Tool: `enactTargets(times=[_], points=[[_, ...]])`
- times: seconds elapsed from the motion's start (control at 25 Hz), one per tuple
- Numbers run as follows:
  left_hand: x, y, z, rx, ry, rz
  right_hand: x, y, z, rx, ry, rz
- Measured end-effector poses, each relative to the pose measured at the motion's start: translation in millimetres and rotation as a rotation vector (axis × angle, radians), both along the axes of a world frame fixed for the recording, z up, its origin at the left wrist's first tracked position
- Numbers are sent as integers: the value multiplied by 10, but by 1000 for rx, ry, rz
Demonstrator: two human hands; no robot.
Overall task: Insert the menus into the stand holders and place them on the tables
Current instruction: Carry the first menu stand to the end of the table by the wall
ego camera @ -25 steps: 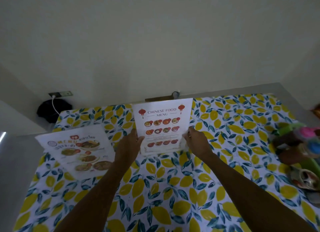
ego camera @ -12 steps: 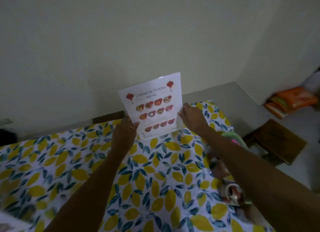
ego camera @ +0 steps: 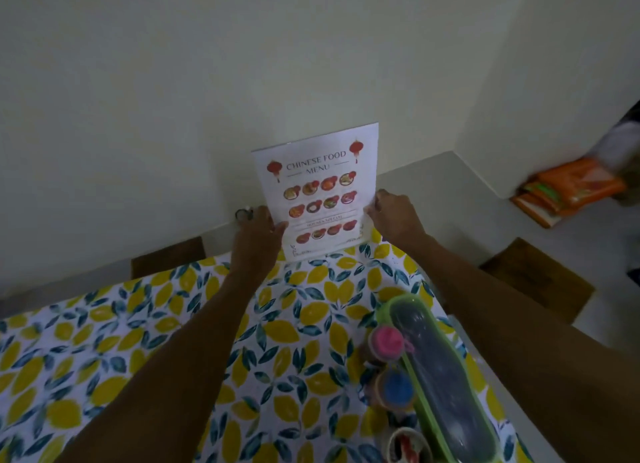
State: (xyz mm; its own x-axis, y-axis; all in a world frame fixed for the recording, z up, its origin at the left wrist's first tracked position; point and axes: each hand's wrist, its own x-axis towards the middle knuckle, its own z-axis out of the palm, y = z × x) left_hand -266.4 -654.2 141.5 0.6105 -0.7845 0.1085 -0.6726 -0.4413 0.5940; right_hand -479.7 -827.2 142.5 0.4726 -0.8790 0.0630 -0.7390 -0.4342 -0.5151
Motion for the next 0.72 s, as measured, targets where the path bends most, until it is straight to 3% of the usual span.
enactTargets(times=[0.32,0.72], points=[[-238,-595,-433,53,59,20,-68,-638,-476,107,-3,-30],[-109,-886,-692,177,26,59,-10,-783,-865,91,-18,-10]])
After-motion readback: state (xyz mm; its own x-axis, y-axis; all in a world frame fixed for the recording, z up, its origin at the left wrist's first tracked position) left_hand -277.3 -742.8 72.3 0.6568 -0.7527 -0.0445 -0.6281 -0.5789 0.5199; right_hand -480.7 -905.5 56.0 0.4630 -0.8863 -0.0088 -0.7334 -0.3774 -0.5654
